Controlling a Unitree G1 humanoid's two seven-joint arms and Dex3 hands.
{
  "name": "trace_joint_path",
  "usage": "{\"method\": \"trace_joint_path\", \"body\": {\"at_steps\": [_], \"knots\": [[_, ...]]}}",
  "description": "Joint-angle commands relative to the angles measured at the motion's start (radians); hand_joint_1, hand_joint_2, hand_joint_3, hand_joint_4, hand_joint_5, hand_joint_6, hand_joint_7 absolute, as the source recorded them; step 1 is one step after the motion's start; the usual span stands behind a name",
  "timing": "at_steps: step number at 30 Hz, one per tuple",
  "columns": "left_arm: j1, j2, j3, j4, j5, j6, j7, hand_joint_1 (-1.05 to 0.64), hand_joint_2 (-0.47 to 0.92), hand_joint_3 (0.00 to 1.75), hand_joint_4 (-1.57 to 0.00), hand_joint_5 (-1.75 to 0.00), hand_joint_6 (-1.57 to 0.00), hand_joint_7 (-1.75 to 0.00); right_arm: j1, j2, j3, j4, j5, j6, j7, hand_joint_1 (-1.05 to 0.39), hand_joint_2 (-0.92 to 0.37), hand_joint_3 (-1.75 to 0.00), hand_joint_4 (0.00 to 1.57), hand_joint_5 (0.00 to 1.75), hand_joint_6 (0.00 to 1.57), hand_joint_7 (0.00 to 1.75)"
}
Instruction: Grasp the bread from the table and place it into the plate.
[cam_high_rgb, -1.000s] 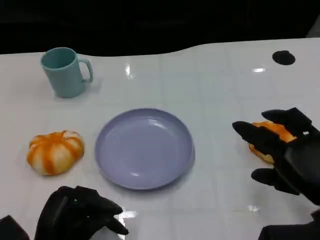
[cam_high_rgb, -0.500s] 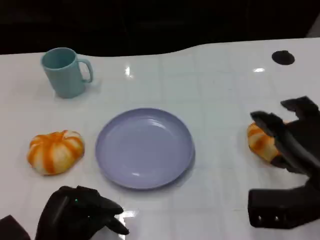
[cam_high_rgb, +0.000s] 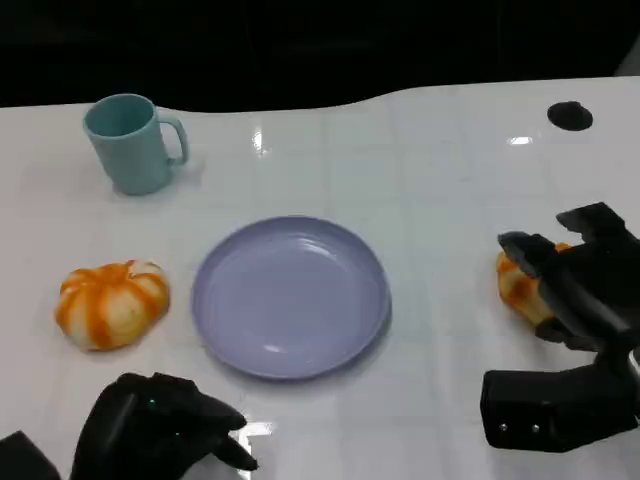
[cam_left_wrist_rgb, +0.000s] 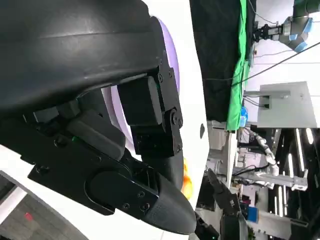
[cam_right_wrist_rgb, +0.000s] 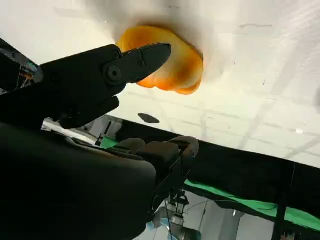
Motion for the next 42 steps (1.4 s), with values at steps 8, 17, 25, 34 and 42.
{"method": "trace_joint_path", "body": {"at_steps": [8, 17, 25, 34, 42], "knots": [[0.009, 0.015, 0.007, -0.009, -0.004, -0.004, 0.004, -1.05, 0.78, 0.00, -1.57, -0.36, -1.57, -0.14, -0.067, -0.017, 0.038, 0.135, 0.044, 0.025, -0.007, -0.42, -0.79, -0.01, 0.15, 0.30, 0.36, 0.00], [0.020, 0.014, 0.004, -0.029, 0.000, 0.005, 0.012, -1.05, 0.78, 0.00, -1.57, -0.37, -1.57, -0.14, -0.153, 0.003, 0.066, 0.328, 0.100, 0.031, -0.048, -0.43, -0.80, 0.00, 0.18, 0.19, 0.34, 0.00], [0.023, 0.017, 0.006, -0.033, -0.006, 0.010, 0.007, -1.05, 0.78, 0.00, -1.57, -0.37, -1.57, -0.13, -0.234, 0.015, 0.101, 0.516, 0.166, -0.001, -0.136, -0.39, -0.85, -0.01, 0.27, 0.16, 0.38, 0.02], [0.027, 0.015, 0.004, -0.038, 0.000, 0.007, 0.015, -1.05, 0.78, 0.00, -1.57, -0.37, -1.57, -0.13, -0.290, 0.034, 0.086, 0.722, 0.300, -0.216, -0.395, -0.15, -0.87, 0.00, 1.21, 0.32, 0.99, 0.08], [0.029, 0.013, 0.005, -0.043, -0.007, 0.014, 0.011, -1.05, 0.77, 0.00, -1.57, -0.37, -1.57, -0.13, -0.311, 0.023, 0.113, 0.794, 0.320, -0.324, -0.497, -0.03, -0.91, -0.02, 0.90, 1.67, 1.38, 0.28]]}}
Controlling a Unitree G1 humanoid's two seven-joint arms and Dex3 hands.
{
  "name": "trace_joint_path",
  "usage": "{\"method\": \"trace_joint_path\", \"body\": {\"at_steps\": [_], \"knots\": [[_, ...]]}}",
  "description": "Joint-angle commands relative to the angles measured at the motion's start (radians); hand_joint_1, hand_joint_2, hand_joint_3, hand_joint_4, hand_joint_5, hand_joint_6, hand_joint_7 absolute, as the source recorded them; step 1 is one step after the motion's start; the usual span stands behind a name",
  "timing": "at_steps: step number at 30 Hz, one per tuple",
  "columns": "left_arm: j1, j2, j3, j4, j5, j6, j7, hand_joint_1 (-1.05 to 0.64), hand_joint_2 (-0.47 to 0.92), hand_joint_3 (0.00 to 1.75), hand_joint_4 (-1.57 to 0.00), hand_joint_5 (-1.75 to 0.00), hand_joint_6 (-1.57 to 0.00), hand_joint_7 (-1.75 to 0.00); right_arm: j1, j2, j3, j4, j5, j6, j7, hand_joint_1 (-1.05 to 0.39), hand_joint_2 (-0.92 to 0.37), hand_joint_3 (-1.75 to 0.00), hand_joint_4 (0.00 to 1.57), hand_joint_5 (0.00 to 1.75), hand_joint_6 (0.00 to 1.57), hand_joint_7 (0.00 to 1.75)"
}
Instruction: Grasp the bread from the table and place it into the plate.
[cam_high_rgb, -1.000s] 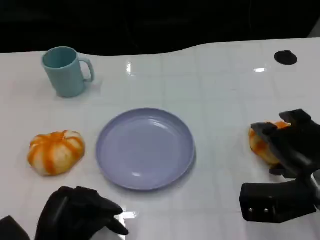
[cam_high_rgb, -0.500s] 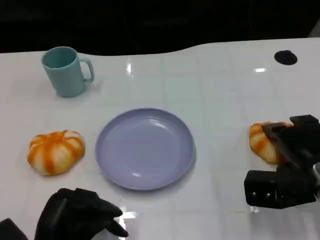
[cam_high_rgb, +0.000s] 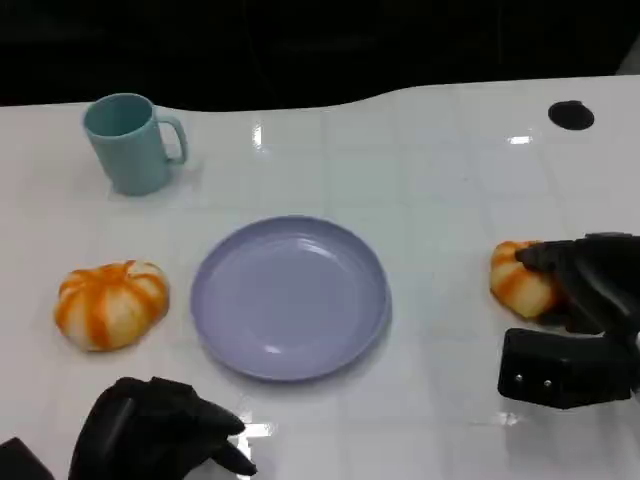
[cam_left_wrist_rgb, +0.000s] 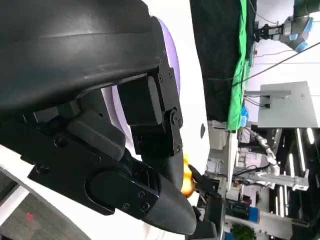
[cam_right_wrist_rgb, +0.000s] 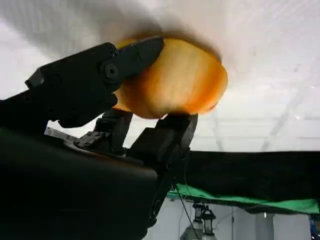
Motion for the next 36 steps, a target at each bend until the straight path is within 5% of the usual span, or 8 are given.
{"method": "trace_joint_path", "body": {"at_steps": [1, 2, 4, 16, 17, 18, 21, 36], "knots": [[0.005, 0.011, 0.007, -0.007, -0.005, 0.005, 0.010, -1.05, 0.77, 0.00, -1.57, -0.37, -1.57, -0.13, -0.012, -0.015, 0.020, 0.043, 0.006, -0.043, -0.053, -0.03, -0.91, -0.03, 0.88, 1.71, 1.22, 0.63], [0.005, 0.012, 0.008, -0.006, -0.005, 0.004, 0.010, -1.05, 0.77, 0.00, -1.57, -0.37, -1.57, -0.13, -0.014, -0.014, 0.024, 0.048, 0.005, -0.043, -0.060, -0.03, -0.91, -0.04, 0.87, 1.73, 1.06, 0.95], [0.005, 0.012, 0.008, -0.007, -0.006, 0.005, 0.010, -1.05, 0.78, 0.00, -1.57, -0.37, -1.57, -0.13, -0.017, -0.011, 0.029, 0.056, 0.006, -0.047, -0.086, -0.04, -0.90, -0.04, 0.86, 1.74, 0.94, 1.15], [0.002, 0.012, 0.007, -0.004, -0.010, 0.007, 0.003, -1.05, 0.77, 0.00, -1.57, -0.37, -1.57, -0.14, 0.004, 0.029, -0.009, 0.021, 0.103, -0.207, -0.241, 0.01, -0.89, -0.06, 0.97, 1.75, 0.86, 1.52], [0.002, 0.011, 0.006, -0.005, -0.009, 0.007, 0.005, -1.05, 0.77, 0.00, -1.57, -0.37, -1.57, -0.14, 0.009, 0.033, -0.013, 0.007, 0.113, -0.220, -0.238, 0.01, -0.77, -0.31, 0.98, 1.75, 0.86, 1.56], [0.003, 0.011, 0.005, -0.006, -0.007, 0.006, 0.006, -1.05, 0.77, 0.00, -1.57, -0.37, -1.57, -0.14, 0.016, 0.037, -0.017, -0.011, 0.121, -0.227, -0.231, 0.01, -0.50, -0.82, 0.99, 1.75, 0.85, 1.59], [0.005, 0.011, 0.004, -0.011, -0.006, 0.010, 0.009, -1.05, 0.77, 0.00, -1.57, -0.37, -1.57, -0.14, 0.040, 0.050, -0.031, -0.078, 0.149, -0.252, -0.200, 0.01, -0.29, -1.26, 1.01, 1.75, 0.82, 1.66], [0.008, 0.013, 0.003, -0.017, -0.004, 0.016, 0.009, -1.05, 0.77, 0.00, -1.57, -0.37, -1.57, -0.14, 0.119, 0.147, -0.036, -0.396, 0.173, -0.259, -0.048, -0.01, -0.12, -1.59, 1.06, 1.75, 0.91, 1.57]]}}
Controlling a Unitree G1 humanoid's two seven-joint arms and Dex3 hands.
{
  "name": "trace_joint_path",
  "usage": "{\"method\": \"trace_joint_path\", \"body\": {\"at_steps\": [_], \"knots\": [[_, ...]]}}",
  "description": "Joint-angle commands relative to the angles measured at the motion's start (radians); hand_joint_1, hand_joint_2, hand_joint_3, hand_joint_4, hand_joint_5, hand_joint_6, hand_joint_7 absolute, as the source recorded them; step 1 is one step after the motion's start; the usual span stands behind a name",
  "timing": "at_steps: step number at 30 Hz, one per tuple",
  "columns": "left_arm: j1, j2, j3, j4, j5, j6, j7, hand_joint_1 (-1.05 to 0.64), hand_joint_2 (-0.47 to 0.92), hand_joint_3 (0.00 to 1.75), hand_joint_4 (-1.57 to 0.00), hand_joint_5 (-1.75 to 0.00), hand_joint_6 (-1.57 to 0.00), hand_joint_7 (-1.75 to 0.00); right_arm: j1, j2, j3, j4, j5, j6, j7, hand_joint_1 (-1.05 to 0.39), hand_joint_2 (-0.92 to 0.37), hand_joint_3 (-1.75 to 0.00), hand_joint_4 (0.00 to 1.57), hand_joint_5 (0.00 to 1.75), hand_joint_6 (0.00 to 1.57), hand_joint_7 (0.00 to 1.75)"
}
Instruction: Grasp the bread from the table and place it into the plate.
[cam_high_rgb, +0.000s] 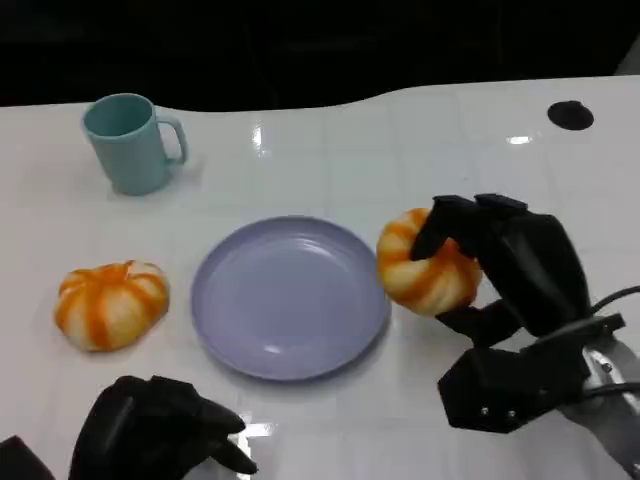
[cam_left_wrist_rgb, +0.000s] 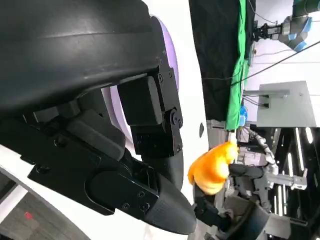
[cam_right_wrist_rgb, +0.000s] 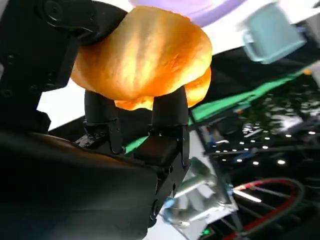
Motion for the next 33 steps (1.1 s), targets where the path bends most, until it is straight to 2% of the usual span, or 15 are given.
{"method": "trace_joint_path", "body": {"at_steps": [1, 8, 15, 18, 19, 21, 22, 23, 25, 26, 27, 28, 30, 32, 33], "knots": [[0.007, 0.014, 0.005, -0.007, -0.003, 0.008, 0.008, -1.05, 0.77, 0.00, -1.57, -0.37, -1.57, -0.14, -0.004, 0.032, 0.008, -0.021, -0.014, -0.004, 0.003, -0.02, -0.12, -1.59, 1.07, 1.75, 0.91, 1.56], [0.007, 0.014, 0.002, -0.005, 0.002, 0.004, 0.009, -1.05, 0.77, 0.00, -1.57, -0.37, -1.57, -0.14, -0.058, 0.103, 0.051, 0.066, -0.066, -0.023, -0.035, -0.04, -0.14, -1.55, 1.06, 1.75, 0.92, 1.53], [0.017, 0.008, -0.004, -0.021, 0.007, 0.012, 0.021, -1.05, 0.77, 0.00, -1.57, -0.37, -1.57, -0.14, -0.125, 0.170, 0.084, 0.215, -0.090, -0.035, -0.093, -0.05, -0.18, -1.47, 1.04, 1.75, 0.84, 1.67], [0.020, 0.006, -0.005, -0.027, 0.006, 0.014, 0.024, -1.05, 0.77, 0.00, -1.57, -0.37, -1.57, -0.14, -0.146, 0.189, 0.090, 0.265, -0.088, -0.044, -0.103, -0.05, -0.21, -1.41, 1.01, 1.75, 0.83, 1.65], [0.020, 0.006, -0.005, -0.027, 0.007, 0.013, 0.024, -1.05, 0.77, 0.00, -1.57, -0.37, -1.57, -0.14, -0.151, 0.193, 0.091, 0.275, -0.088, -0.042, -0.103, -0.03, -0.21, -1.40, 1.00, 1.75, 0.84, 1.60], [0.020, 0.006, -0.005, -0.024, 0.007, 0.009, 0.024, -1.05, 0.77, 0.00, -1.57, -0.37, -1.57, -0.13, -0.156, 0.195, 0.094, 0.284, -0.093, -0.032, -0.101, -0.02, -0.23, -1.36, 0.94, 1.75, 0.88, 1.33], [0.021, 0.006, -0.006, -0.024, 0.007, 0.008, 0.024, -1.05, 0.77, 0.00, -1.57, -0.37, -1.57, -0.13, -0.157, 0.195, 0.097, 0.282, -0.097, -0.018, -0.092, -0.04, -0.28, -1.23, 0.91, 1.70, 0.90, 1.14], [0.021, 0.006, -0.006, -0.024, 0.007, 0.008, 0.023, -1.05, 0.78, 0.00, -1.57, -0.37, -1.57, -0.13, -0.158, 0.195, 0.099, 0.279, -0.099, -0.008, -0.083, -0.07, -0.34, -1.06, 0.86, 1.58, 0.91, 0.87], [0.023, 0.006, -0.008, -0.029, 0.004, 0.011, 0.021, -1.05, 0.77, 0.00, -1.57, -0.37, -1.57, -0.13, -0.157, 0.194, 0.104, 0.268, -0.093, 0.010, -0.047, -0.10, -0.39, -0.92, 0.80, 1.45, 0.91, 0.60], [0.024, 0.006, -0.008, -0.032, 0.002, 0.012, 0.020, -1.05, 0.77, 0.00, -1.57, -0.37, -1.57, -0.13, -0.156, 0.191, 0.106, 0.261, -0.090, 0.019, -0.023, -0.14, -0.43, -0.86, 0.70, 1.23, 0.86, 0.44], [0.024, 0.006, -0.007, -0.030, 0.001, 0.010, 0.019, -1.05, 0.77, 0.00, -1.57, -0.37, -1.57, -0.13, -0.154, 0.185, 0.110, 0.248, -0.087, 0.028, 0.011, -0.16, -0.46, -0.80, 0.66, 1.06, 0.83, 0.34], [0.023, 0.006, -0.006, -0.028, 0.001, 0.007, 0.019, -1.05, 0.77, 0.00, -1.57, -0.36, -1.57, -0.13, -0.151, 0.181, 0.112, 0.236, -0.084, 0.036, 0.043, -0.21, -0.53, -0.68, 0.53, 0.80, 0.74, 0.20], [0.024, 0.007, -0.005, -0.030, 0.002, 0.007, 0.020, -1.05, 0.77, 0.00, -1.57, -0.36, -1.57, -0.13, -0.141, 0.173, 0.115, 0.203, -0.080, 0.057, 0.106, -0.24, -0.65, -0.46, 0.47, 0.55, 0.69, 0.09], [0.026, 0.007, -0.005, -0.035, 0.001, 0.011, 0.021, -1.05, 0.77, 0.00, -1.57, -0.36, -1.57, -0.13, -0.125, 0.165, 0.117, 0.159, -0.074, 0.085, 0.180, -0.36, -0.83, -0.20, 0.26, 0.40, 0.52, 0.02], [0.027, 0.007, -0.005, -0.037, -0.002, 0.014, 0.019, -1.05, 0.77, 0.00, -1.57, -0.36, -1.57, -0.13, -0.117, 0.161, 0.118, 0.138, -0.072, 0.097, 0.212, -0.41, -0.87, -0.14, 0.18, 0.37, 0.46, 0.01]]}}
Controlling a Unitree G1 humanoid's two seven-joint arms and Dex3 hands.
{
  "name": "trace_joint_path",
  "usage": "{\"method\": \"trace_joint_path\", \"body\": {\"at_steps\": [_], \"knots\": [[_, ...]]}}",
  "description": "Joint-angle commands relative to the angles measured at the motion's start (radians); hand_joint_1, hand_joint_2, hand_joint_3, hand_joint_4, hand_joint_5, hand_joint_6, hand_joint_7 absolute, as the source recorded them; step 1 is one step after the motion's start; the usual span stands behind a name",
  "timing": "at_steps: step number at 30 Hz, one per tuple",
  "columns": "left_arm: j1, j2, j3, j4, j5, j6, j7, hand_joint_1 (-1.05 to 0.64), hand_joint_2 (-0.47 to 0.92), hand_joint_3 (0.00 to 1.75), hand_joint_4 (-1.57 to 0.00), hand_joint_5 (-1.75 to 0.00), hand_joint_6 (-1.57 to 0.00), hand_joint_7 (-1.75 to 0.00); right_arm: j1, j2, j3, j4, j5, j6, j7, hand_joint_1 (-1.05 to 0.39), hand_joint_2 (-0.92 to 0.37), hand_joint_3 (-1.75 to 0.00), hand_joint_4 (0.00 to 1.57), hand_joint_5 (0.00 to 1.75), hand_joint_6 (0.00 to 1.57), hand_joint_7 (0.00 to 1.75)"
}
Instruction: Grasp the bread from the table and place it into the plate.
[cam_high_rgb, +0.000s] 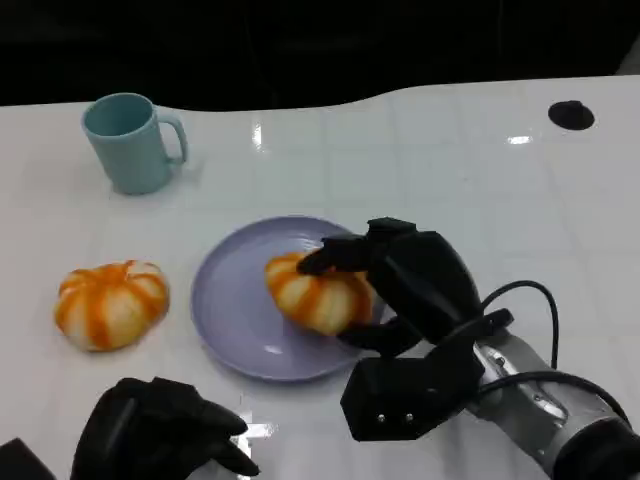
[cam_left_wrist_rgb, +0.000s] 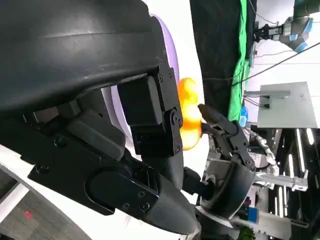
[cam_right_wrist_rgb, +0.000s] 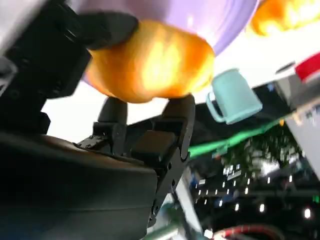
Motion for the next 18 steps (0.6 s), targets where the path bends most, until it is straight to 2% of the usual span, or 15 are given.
{"method": "trace_joint_path", "body": {"at_steps": [1, 4, 10, 18], "knots": [[0.011, 0.010, 0.002, -0.013, -0.009, 0.010, 0.003, -1.05, 0.77, 0.00, -1.57, -0.36, -1.57, -0.13, 0.027, -0.027, 0.004, -0.095, 0.029, 0.051, 0.127, -0.45, -0.90, -0.10, 0.12, 0.35, 0.41, 0.00], [0.008, 0.012, 0.003, -0.012, -0.007, 0.012, 0.005, -1.05, 0.77, 0.00, -1.57, -0.36, -1.57, -0.13, 0.046, -0.032, -0.001, -0.149, 0.047, 0.080, 0.198, -0.54, -0.92, -0.10, 0.02, 0.38, 0.33, 0.00], [0.001, 0.014, 0.004, -0.003, -0.002, 0.007, 0.006, -1.05, 0.77, 0.00, -1.57, -0.37, -1.57, -0.14, 0.097, -0.063, -0.019, -0.281, 0.089, 0.119, 0.319, -0.57, -0.92, -0.09, 0.00, 0.36, 0.29, 0.00], [-0.005, 0.014, 0.004, 0.003, 0.000, 0.005, 0.005, -1.05, 0.78, 0.00, -1.57, -0.37, -1.57, -0.13, 0.171, -0.135, -0.048, -0.394, 0.143, 0.056, 0.351, -0.51, -0.91, 0.00, 0.01, 0.55, 0.32, 0.01]]}}
